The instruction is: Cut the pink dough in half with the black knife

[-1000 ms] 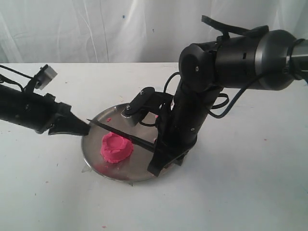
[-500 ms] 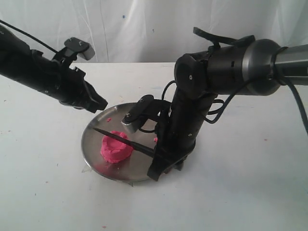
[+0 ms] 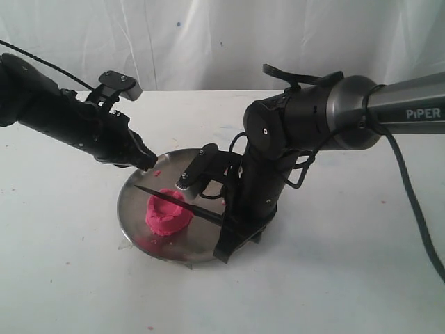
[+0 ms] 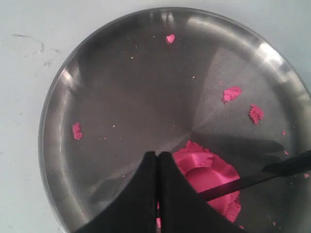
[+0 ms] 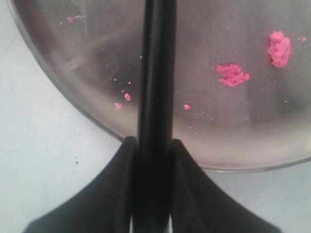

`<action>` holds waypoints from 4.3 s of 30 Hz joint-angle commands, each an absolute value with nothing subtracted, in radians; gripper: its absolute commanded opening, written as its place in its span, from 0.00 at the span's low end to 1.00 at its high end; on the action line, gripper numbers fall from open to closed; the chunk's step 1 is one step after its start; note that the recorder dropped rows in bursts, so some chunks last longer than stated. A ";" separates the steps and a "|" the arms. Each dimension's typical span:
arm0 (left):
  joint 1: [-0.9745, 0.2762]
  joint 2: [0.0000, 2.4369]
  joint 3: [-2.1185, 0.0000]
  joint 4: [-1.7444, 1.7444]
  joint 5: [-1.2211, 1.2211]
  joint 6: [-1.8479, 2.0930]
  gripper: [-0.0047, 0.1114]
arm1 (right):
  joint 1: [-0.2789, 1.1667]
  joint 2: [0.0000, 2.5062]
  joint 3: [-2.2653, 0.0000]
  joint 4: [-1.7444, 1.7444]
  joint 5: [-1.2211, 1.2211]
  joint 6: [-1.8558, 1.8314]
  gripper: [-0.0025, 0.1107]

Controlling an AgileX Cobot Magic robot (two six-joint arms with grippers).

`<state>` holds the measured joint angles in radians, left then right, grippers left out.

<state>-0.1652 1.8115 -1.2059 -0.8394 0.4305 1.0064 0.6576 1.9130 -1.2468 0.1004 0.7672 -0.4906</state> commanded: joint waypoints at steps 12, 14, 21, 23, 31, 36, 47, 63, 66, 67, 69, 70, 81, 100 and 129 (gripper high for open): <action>-0.163 1.825 -1.210 -0.852 0.414 1.009 0.04 | 0.657 1.909 -1.245 0.095 0.757 -0.492 0.02; -0.163 1.825 -1.210 -0.852 0.414 1.009 0.04 | 0.657 1.909 -1.245 0.095 0.755 -0.492 0.02; -0.163 1.860 -1.184 -0.859 0.408 1.009 0.04 | 0.657 1.909 -1.245 0.095 0.753 -0.492 0.02; -0.163 1.865 -1.171 -0.859 0.393 1.027 0.04 | 0.657 1.909 -1.245 0.095 0.753 -0.492 0.02; -0.163 1.866 -1.163 -0.859 0.376 1.028 0.04 | 0.657 1.909 -1.245 0.095 0.754 -0.492 0.02; -0.163 1.862 -1.165 -0.859 0.375 1.024 0.04 | 0.657 1.919 -1.245 0.095 0.753 -0.492 0.02; -0.163 1.862 -1.165 -0.860 0.393 1.024 0.04 | 0.657 1.937 -1.245 0.099 0.750 -0.492 0.02; -0.163 1.901 -1.165 -0.855 0.385 1.024 0.04 | 0.657 1.937 -1.245 0.099 0.750 -0.492 0.02; -0.163 1.904 -1.165 -0.855 0.376 1.024 0.04 | 0.657 1.937 -1.245 0.099 0.750 -0.492 0.02; -0.163 1.908 -1.165 -0.855 0.375 1.024 0.04 | 0.657 1.937 -1.245 0.099 0.750 -0.492 0.02; -0.163 1.919 -1.165 -0.855 0.375 1.024 0.04 | 0.657 1.937 -1.245 0.099 0.746 -0.492 0.02; -0.163 1.929 -1.165 -0.853 0.371 1.024 0.04 | 0.657 1.937 -1.245 0.099 0.746 -0.492 0.02; -0.163 1.920 -1.165 -0.851 0.324 1.024 0.04 | 0.657 1.937 -1.245 0.099 0.746 -0.492 0.02; -0.163 1.852 -1.111 -0.896 0.360 1.028 0.04 | 0.657 1.937 -1.245 0.101 0.750 -0.492 0.02; -0.163 1.906 -1.135 -0.909 0.328 1.028 0.04 | 0.657 1.937 -1.245 0.190 0.787 -0.494 0.02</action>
